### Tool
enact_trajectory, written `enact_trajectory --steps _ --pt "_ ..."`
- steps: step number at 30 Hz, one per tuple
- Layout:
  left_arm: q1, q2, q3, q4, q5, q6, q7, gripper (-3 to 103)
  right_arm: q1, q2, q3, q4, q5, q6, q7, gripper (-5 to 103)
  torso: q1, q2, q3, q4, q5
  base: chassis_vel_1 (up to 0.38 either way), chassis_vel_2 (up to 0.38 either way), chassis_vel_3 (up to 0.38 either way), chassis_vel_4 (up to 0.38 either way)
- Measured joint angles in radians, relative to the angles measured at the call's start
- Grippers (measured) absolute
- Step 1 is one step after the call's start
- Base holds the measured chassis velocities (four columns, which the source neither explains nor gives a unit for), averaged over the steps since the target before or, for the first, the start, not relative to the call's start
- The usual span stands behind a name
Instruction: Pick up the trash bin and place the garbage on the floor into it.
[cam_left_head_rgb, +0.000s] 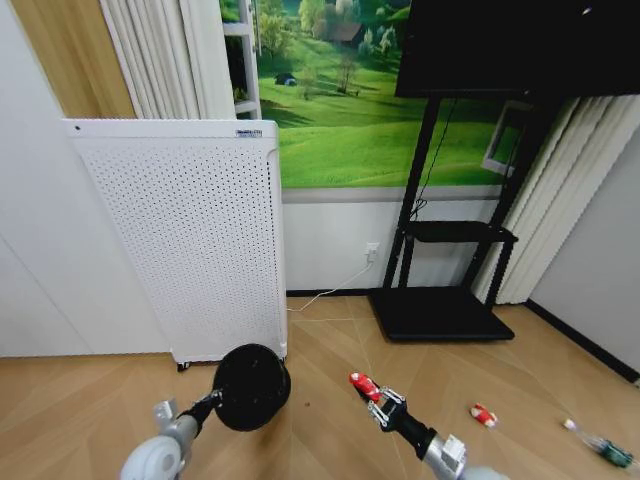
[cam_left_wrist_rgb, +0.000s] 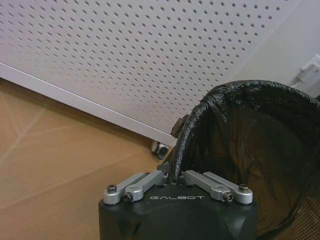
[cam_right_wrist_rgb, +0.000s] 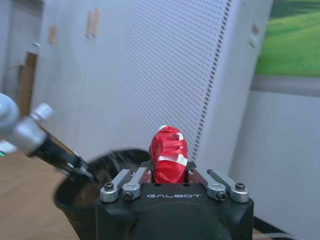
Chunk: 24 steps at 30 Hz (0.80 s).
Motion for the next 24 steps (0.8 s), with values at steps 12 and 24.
enact_trajectory --steps 12,24 --pt "-0.027 0.009 0.257 -0.047 -0.014 0.021 -0.051 1 0.028 -0.024 -0.109 0.05 -0.027 -0.008 -0.036 27 0.0 0.0 0.0 0.0004 0.0003 0.0 0.0 0.0 0.0" --pt "0.036 -0.044 0.29 -0.114 0.025 0.022 -0.044 1 0.057 -0.002 -0.195 -0.094 -0.101 0.015 -0.047 27 0.0 0.0 0.0 0.0002 0.0002 0.0 0.0 0.0 0.0"
